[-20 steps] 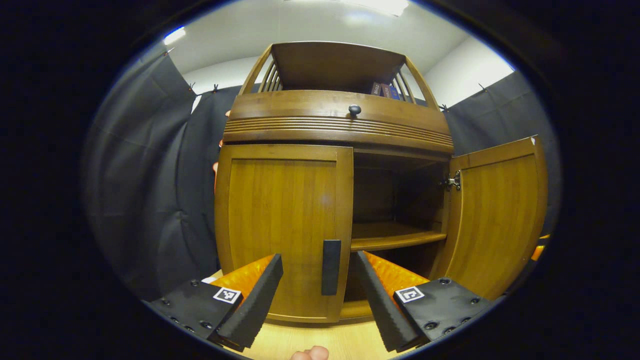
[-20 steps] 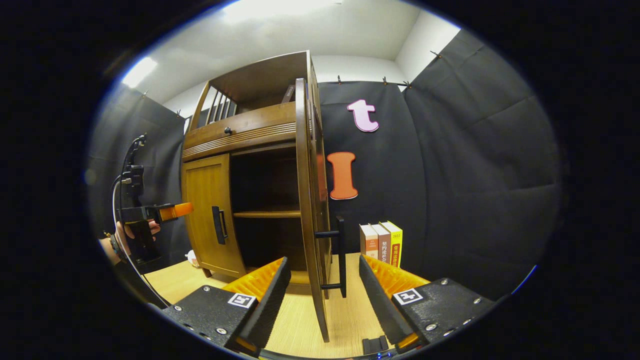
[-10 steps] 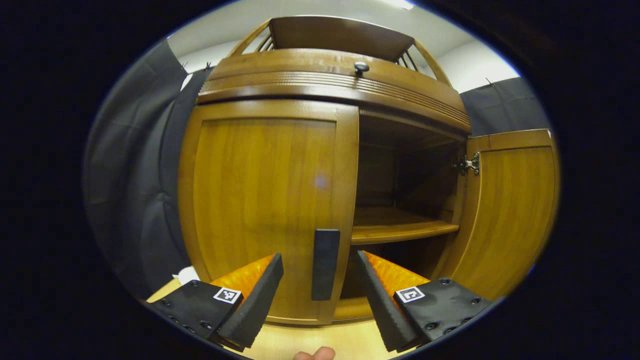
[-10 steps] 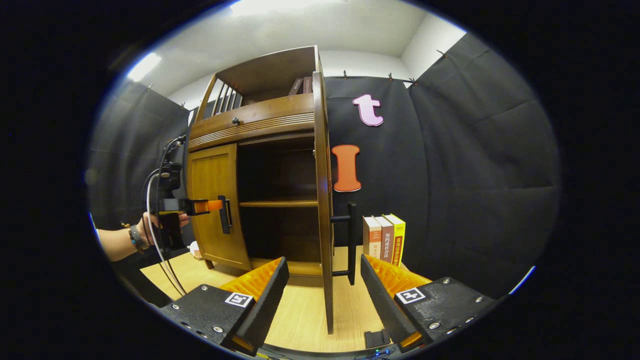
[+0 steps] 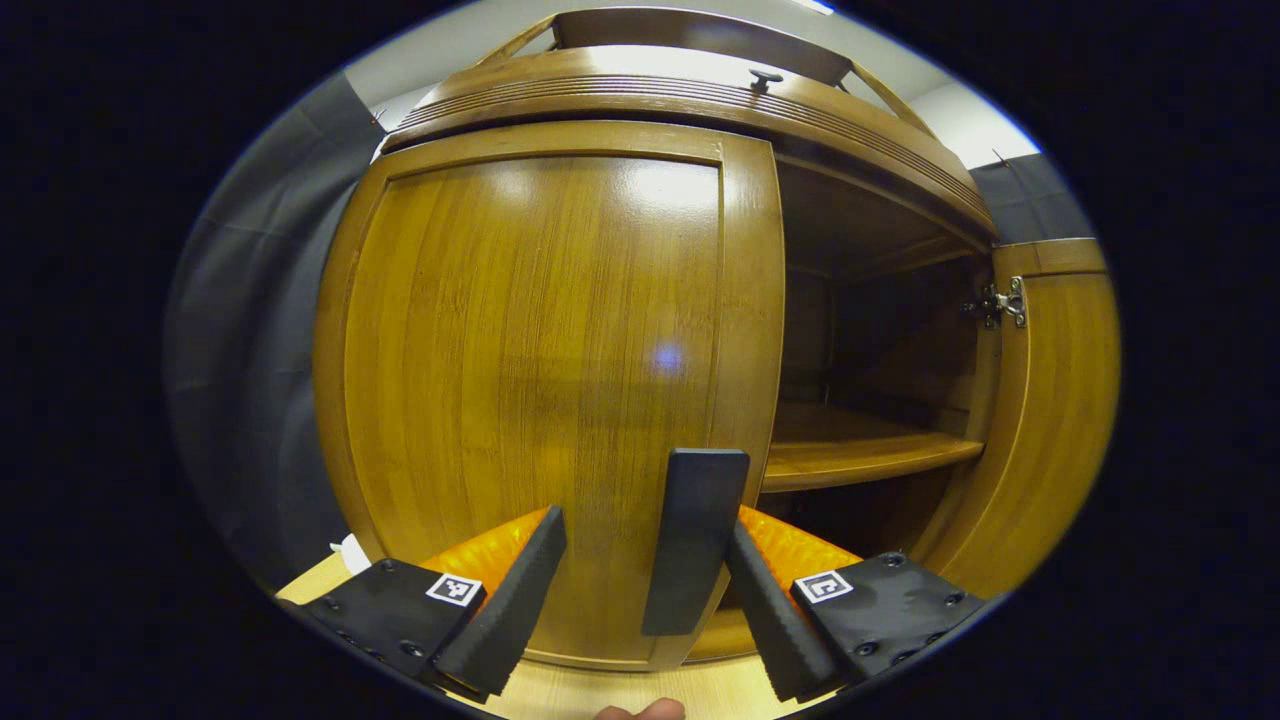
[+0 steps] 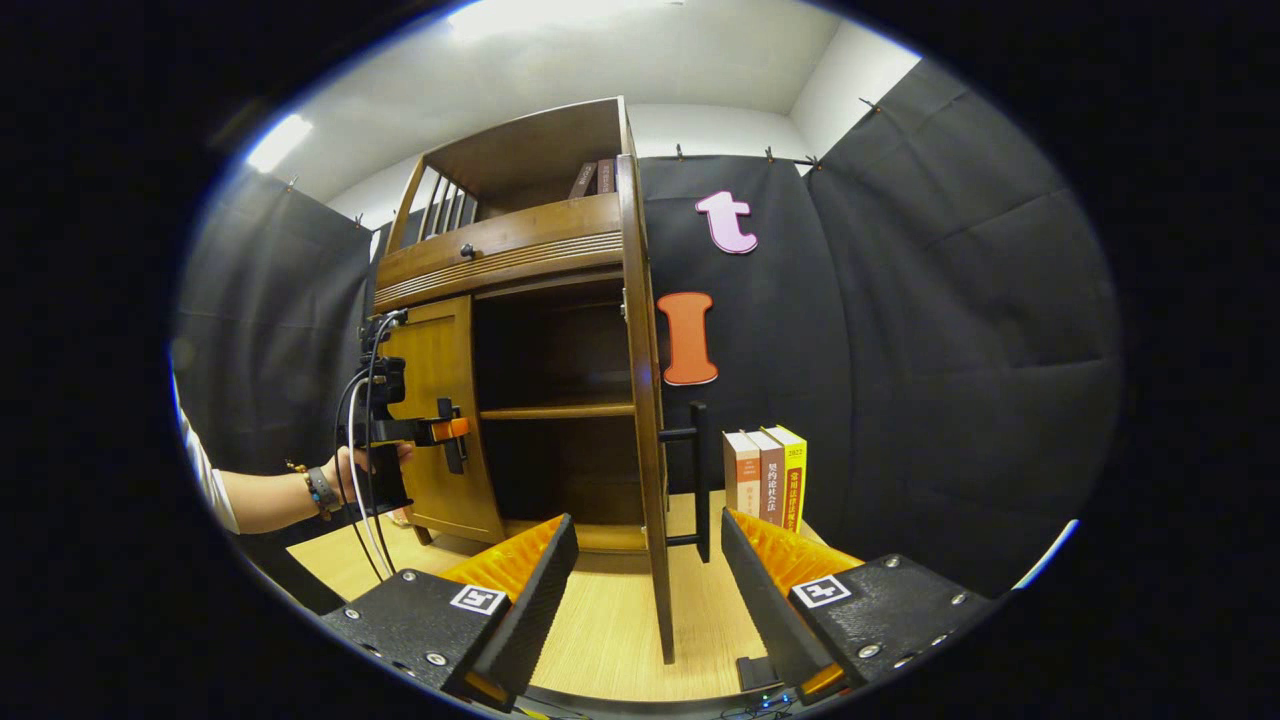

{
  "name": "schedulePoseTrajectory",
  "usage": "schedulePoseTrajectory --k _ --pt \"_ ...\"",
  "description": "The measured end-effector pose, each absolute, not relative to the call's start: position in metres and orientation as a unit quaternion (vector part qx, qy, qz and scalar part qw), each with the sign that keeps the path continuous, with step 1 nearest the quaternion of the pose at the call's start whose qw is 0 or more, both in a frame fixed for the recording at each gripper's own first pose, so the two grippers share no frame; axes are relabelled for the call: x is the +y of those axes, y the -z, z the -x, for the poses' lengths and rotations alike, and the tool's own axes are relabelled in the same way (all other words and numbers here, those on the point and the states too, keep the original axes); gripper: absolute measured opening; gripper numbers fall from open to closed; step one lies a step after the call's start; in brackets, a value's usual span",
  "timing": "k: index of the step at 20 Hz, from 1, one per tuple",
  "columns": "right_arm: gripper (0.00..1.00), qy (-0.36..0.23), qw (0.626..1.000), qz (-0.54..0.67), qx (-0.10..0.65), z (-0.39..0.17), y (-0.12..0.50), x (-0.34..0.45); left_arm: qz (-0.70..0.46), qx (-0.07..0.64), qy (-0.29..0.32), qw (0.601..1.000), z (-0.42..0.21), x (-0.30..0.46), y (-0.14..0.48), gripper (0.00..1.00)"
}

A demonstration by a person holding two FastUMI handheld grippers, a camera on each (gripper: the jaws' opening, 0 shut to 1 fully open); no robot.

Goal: Open the right door of the double-door shoe cabinet with the right hand, and open the left door with the left hand.

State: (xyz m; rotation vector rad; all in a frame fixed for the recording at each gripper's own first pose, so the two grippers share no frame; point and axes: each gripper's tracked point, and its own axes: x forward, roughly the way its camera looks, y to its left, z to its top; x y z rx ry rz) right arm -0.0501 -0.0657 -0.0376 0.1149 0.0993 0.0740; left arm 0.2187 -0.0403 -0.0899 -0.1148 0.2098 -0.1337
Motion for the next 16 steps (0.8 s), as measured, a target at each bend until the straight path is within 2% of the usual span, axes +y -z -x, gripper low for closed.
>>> schedulePoseTrajectory --k 3,6,8,10,12,13,16 --pt "0.89 -0.028 0.996 -0.068 0.05 0.053 0.038 -0.073 0.063 0.099 0.082 0.99 -0.219 -0.047 0.088 0.92" --pt "0.89 -0.025 0.995 -0.082 0.046 0.054 0.033 -0.074 0.051 0.093 0.1 0.989 -0.217 -0.064 0.086 0.64" --pt "0.89 -0.023 0.995 -0.085 0.042 0.057 0.033 -0.073 0.019 0.085 0.09 0.992 -0.216 -0.063 0.088 0.45" --pt "0.89 -0.024 0.995 -0.086 0.044 0.06 0.035 -0.071 0.02 0.085 0.092 0.992 -0.217 -0.063 0.088 0.42" --pt "0.89 -0.025 0.995 -0.086 0.05 0.064 0.039 -0.068 0.013 0.086 0.092 0.992 -0.214 -0.063 0.088 0.36" --pt "0.89 -0.026 0.995 -0.085 0.051 0.064 0.04 -0.068 0.01 0.086 0.091 0.992 -0.212 -0.062 0.087 0.3" --pt "0.89 -0.03 0.994 -0.087 0.054 0.066 0.042 -0.06 0.016 0.086 0.085 0.993 -0.194 -0.057 0.083 0.3"
